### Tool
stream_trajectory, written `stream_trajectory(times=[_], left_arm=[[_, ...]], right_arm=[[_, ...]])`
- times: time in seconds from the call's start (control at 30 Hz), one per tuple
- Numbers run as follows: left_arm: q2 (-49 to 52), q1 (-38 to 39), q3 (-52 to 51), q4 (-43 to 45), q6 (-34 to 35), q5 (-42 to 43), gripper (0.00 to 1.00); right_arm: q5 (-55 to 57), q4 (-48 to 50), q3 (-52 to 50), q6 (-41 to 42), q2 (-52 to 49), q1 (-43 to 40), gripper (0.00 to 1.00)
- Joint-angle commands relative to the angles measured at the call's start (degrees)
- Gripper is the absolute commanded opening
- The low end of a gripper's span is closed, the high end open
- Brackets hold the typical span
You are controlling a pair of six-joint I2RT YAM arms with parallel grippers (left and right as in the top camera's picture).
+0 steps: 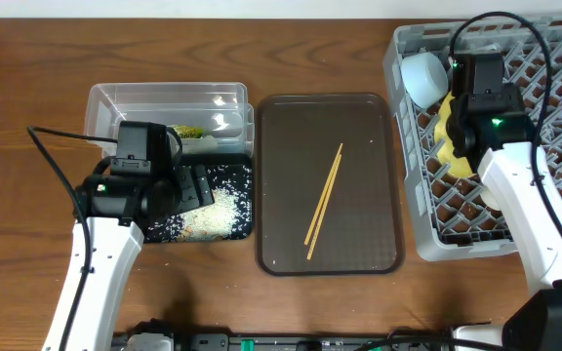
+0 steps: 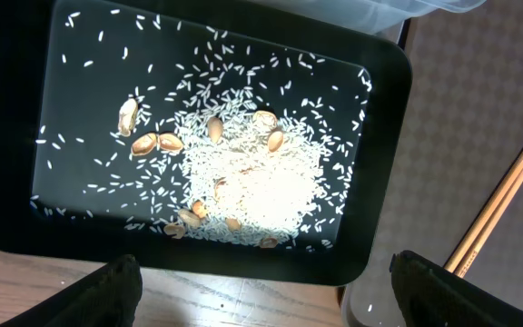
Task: Sort waste into correct bins and load items into the dishwasher rack
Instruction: 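Lift the yellow plate and stand it upright in the rack, then reach the right gripper to the chopsticks and grasp one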
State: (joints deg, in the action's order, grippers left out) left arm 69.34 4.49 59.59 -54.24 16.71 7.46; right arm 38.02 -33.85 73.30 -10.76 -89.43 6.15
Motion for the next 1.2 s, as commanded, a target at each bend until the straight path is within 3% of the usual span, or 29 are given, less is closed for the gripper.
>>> stream_trajectory(times=[0.0,0.1,0.2,0.3,0.37,0.63,0.8,1.17], left_arm=[[0.0,-0.3,0.2,-0.5,0.5,-0.7,0.9],[0.0,-0.3,0.2,-0.6,0.5,-0.7,0.89],[0.0,-0.3,0.2,-0.8,0.5,-0.7,0.9],[0.0,-0.3,0.2,-0.8,0.5,-0.7,0.89],[0.0,-0.3,0.2,-0.8,0.5,-0.7,0.89],[0.0,-0.3,0.2,-1.2,0.5,-0.7,0.89],[0.0,-0.3,0.2,-1.2,0.5,-0.7,0.9],[0.0,-0.3,0.3,-1.2,0.5,-0.7,0.9]], right_arm=[[-3.7,-0.5,-0.1,5.6,1.6,0.3,0.54],[-11.4,-2.3,0.4,6.5,4.7,0.5,0.55],[-28.0,-5.8,0.9,11.9,9.0,1.4,0.53],[-41.7,-9.3,0.9,20.3,11.3,3.1,0.47],[-44.4,-11.8,0.8,24.0,11.2,5.0,0.39],[-40.1,-15.0,-4.7,33.9,5.4,20.1,0.41],[-34.2,-10.2,-8.8,40.6,-2.3,28.0,0.39],[-33.1,-7.0,-9.4,51.0,-15.4,34.0,0.37]])
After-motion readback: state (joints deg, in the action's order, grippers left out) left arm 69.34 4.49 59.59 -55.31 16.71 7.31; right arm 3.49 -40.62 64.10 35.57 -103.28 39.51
